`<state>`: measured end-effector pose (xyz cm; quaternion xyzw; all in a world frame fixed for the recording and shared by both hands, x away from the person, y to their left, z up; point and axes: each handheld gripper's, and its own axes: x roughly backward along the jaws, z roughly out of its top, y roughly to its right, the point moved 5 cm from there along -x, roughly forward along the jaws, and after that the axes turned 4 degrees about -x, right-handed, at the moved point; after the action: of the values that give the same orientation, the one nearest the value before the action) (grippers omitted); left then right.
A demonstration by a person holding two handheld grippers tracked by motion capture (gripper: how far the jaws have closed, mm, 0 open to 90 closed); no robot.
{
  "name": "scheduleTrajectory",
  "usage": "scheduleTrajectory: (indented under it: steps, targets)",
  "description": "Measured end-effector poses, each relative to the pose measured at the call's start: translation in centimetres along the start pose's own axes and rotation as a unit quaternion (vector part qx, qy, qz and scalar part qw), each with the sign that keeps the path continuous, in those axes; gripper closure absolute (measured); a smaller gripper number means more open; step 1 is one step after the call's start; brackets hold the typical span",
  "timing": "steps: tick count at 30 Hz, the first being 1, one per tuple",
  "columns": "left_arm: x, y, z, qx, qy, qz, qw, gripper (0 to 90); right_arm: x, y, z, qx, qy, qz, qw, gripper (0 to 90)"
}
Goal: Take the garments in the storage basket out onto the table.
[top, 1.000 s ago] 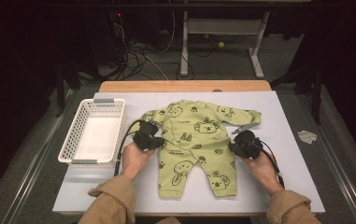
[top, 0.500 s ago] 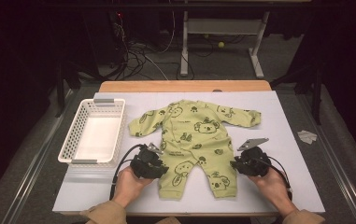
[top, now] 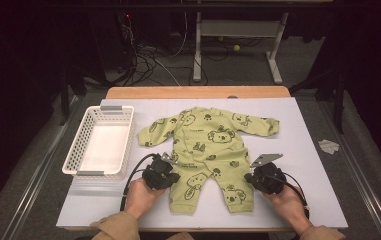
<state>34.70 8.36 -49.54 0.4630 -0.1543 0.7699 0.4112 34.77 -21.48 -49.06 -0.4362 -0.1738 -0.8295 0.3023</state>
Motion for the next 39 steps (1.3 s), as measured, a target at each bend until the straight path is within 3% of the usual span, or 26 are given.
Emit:
scheduleTrajectory:
  steps: [14, 17, 25, 32, 36, 39]
  targets:
    - [2.0, 2.0, -3.0, -0.007, 0.009, -0.016, 0.9998, 82.8, 2.1, -2.6, -2.0, 0.014, 0.014, 0.025, 0.9995, 89.3]
    - [2.2, 2.7, -3.7, -0.004, 0.004, -0.019, 0.9998, 82.8, 2.4, -3.1, -2.4, 0.006, 0.024, 0.039, 0.9989, 89.2]
    - [2.2, 3.7, -4.5, -0.008, 0.010, -0.027, 0.9995, 82.1, 2.9, -4.5, -3.7, 0.021, 0.020, 0.039, 0.9988, 89.0]
    - [2.5, 2.6, -3.8, 0.005, 0.035, -0.018, 0.9992, 69.7, 3.1, -4.1, -3.4, 0.008, 0.039, 0.039, 0.9984, 81.5]
    - [2.3, 1.5, -2.8, 0.011, 0.041, -0.008, 0.9991, 64.6, 2.9, -2.9, -2.7, -0.006, 0.048, 0.030, 0.9984, 77.7]
    - [2.0, 0.1, -1.3, 0.020, 0.040, 0.003, 0.9990, 61.2, 2.2, -1.4, -1.1, -0.016, 0.051, 0.020, 0.9984, 77.6]
